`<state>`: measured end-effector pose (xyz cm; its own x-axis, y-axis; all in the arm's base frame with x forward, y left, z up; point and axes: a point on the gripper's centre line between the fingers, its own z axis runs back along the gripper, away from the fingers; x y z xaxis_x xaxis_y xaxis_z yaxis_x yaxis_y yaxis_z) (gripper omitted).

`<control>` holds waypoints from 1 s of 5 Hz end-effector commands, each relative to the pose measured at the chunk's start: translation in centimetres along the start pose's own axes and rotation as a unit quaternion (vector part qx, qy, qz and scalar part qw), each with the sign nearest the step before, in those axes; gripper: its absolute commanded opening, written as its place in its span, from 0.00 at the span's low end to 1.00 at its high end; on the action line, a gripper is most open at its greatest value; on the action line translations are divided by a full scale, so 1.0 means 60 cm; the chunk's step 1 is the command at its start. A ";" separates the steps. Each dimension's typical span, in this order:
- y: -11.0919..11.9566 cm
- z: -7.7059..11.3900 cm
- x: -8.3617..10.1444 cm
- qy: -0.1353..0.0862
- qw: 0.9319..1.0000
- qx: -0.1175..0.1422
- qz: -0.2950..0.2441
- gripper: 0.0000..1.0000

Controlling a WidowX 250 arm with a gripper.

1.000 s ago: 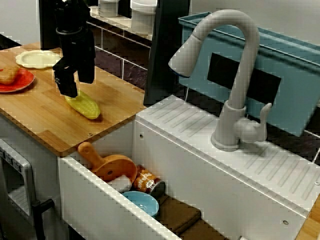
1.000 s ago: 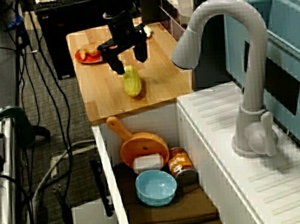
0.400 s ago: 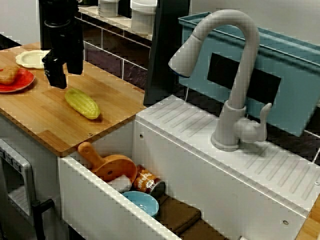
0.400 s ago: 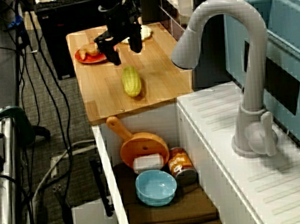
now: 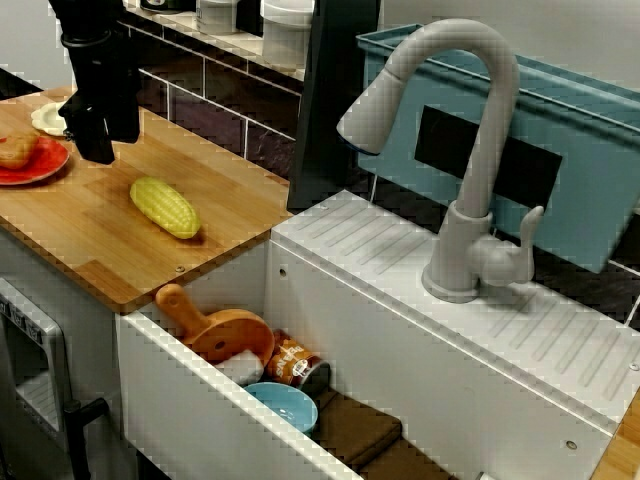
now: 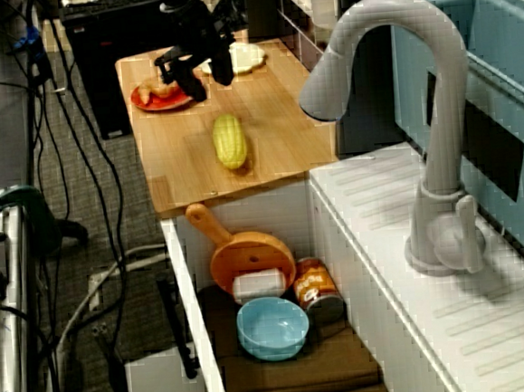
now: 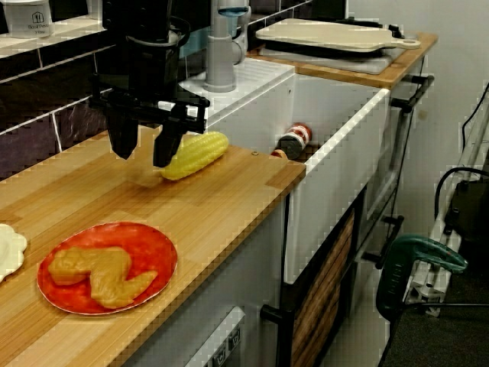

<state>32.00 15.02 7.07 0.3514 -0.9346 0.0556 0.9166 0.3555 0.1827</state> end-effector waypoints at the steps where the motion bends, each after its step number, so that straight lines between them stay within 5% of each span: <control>1: -0.002 0.005 -0.007 0.015 0.999 0.023 -0.018 0.00; 5: -0.002 -0.037 0.008 0.034 0.999 0.011 -0.022 0.00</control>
<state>32.55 13.87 3.52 0.3285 -0.9444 -0.0107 0.9315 0.3221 0.1691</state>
